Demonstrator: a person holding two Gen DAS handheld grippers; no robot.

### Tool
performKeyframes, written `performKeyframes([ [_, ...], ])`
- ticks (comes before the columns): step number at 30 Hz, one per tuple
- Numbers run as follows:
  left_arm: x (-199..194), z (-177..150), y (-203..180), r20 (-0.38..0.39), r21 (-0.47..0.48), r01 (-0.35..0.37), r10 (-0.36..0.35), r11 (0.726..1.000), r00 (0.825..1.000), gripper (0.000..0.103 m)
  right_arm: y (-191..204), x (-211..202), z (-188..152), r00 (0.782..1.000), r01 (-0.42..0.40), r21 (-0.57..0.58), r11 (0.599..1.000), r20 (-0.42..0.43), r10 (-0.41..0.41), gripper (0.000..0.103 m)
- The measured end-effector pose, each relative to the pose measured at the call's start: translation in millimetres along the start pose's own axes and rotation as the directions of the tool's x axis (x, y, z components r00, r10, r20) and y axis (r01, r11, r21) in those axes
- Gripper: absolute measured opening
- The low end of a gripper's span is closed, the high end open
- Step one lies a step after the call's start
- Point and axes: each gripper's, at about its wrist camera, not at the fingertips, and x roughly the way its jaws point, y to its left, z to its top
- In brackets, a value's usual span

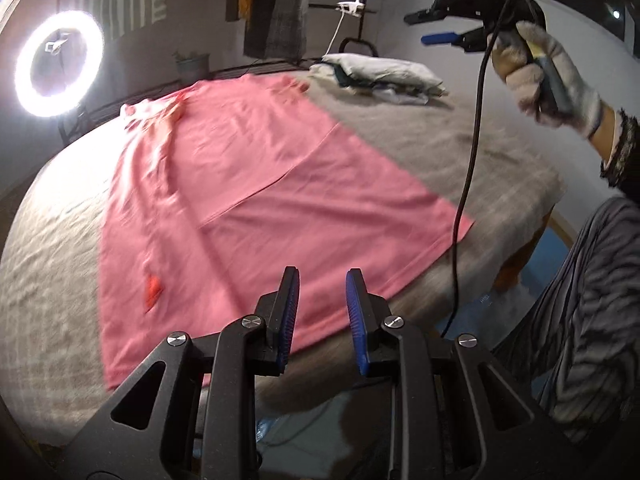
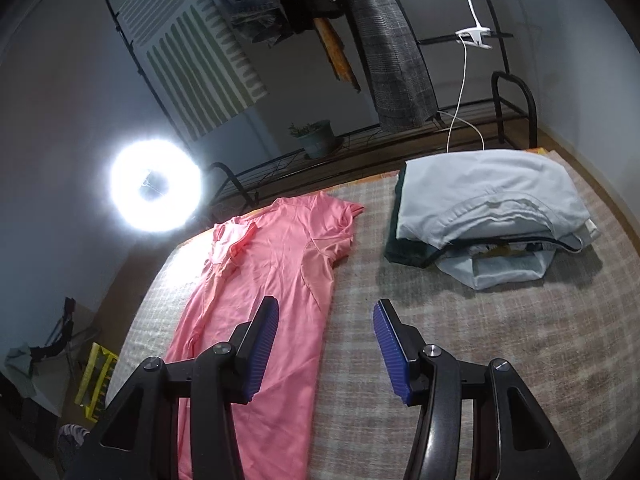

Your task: Fold small clothes

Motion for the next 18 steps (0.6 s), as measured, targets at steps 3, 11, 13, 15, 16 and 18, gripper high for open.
performKeyframes([
  [3, 19, 14, -18, 0.001, -0.013, 0.038, -0.038, 0.999, 0.999, 0.023, -17, -9, 1, 1.000, -0.011, 0.001, 1.000, -0.007, 0.011, 0.053],
  [11, 60, 36, -85, -0.036, 0.065, 0.129, -0.127, 0.990, 0.991, 0.024, -57, -26, 10, 0.999, 0.027, -0.016, 1.000, -0.045, -0.027, 0.053],
  [13, 70, 38, -102, -0.061, 0.106, 0.141, -0.135, 0.984, 0.989, 0.032, -66, -26, 15, 0.998, 0.015, -0.008, 1.000, -0.058, -0.015, 0.053],
  [15, 78, 37, -114, -0.077, 0.126, 0.149, -0.140, 0.981, 0.987, 0.042, -74, -23, 19, 0.998, 0.001, 0.003, 1.000, -0.069, -0.001, 0.053],
  [16, 83, 37, -118, -0.089, 0.130, 0.157, -0.146, 0.979, 0.985, 0.042, -78, -19, 21, 0.997, -0.005, 0.007, 1.000, -0.076, 0.005, 0.053],
  [18, 91, 36, -124, -0.110, 0.139, 0.163, -0.149, 0.977, 0.983, 0.042, -81, -11, 24, 0.996, -0.015, 0.008, 1.000, -0.090, 0.016, 0.053],
])
